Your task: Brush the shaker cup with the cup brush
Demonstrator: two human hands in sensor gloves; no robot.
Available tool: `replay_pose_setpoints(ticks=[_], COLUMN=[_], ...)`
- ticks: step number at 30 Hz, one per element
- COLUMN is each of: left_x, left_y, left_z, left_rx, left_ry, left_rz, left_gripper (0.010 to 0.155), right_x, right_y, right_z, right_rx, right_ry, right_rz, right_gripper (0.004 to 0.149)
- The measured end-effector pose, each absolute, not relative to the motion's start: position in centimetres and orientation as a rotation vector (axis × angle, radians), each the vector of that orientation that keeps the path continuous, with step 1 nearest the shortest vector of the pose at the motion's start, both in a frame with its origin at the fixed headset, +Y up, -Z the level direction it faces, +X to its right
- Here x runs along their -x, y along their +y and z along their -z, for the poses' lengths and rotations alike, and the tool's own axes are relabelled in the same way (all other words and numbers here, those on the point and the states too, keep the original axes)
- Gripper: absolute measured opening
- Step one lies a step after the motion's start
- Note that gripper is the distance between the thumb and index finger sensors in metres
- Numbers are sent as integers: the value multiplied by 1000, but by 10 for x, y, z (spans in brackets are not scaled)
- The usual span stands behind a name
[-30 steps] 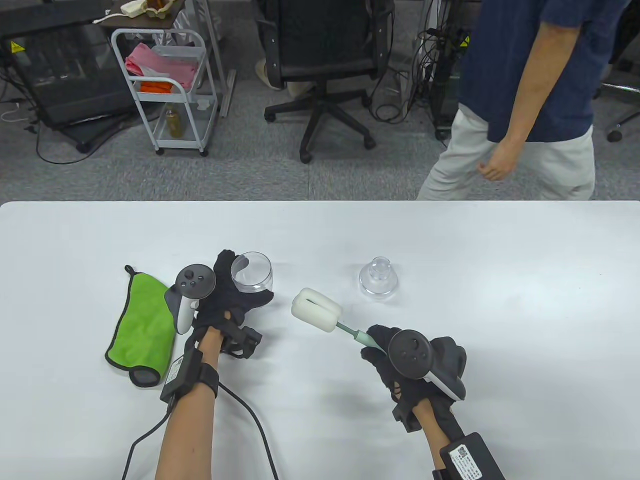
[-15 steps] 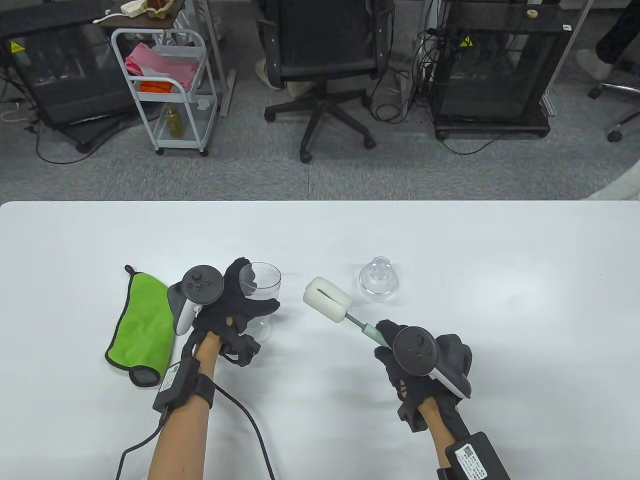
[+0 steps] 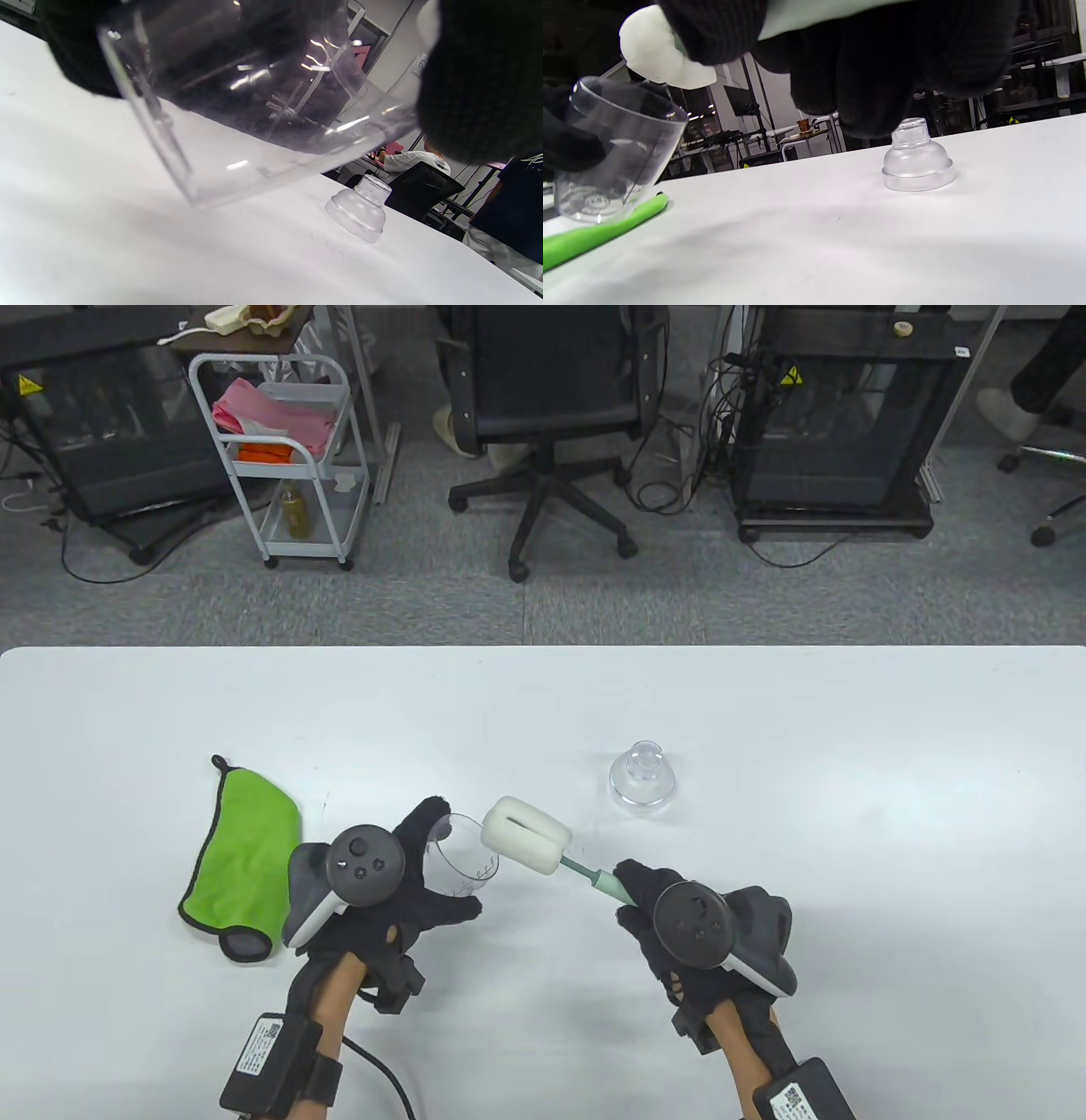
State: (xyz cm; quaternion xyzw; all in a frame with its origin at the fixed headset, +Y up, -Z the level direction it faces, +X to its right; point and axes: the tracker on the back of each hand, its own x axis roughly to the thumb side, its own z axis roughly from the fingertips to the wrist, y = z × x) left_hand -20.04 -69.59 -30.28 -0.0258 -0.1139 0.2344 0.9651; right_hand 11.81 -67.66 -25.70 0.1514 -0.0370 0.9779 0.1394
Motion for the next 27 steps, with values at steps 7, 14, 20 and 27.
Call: replay_pose_setpoints(ticks=[7, 14, 20, 27], left_x=[176, 145, 137, 133], left_y=[-694, -696, -692, -687], left_z=[283, 273, 269, 264], left_rx=[-24, -88, -55, -85], left_ry=[-342, -458, -510, -547], left_rz=[-294, -48, -85, -33], left_gripper=[112, 114, 115, 113], right_x=[-99, -72, -66, -67], right_y=[-673, -680, -682, -685], right_z=[249, 242, 247, 255], right_rx=[-639, -824, -792, -719], right_ry=[-142, -217, -282, -37], right_rz=[-2994, -3038, -3022, -3050], right_gripper=[55, 56, 53, 54])
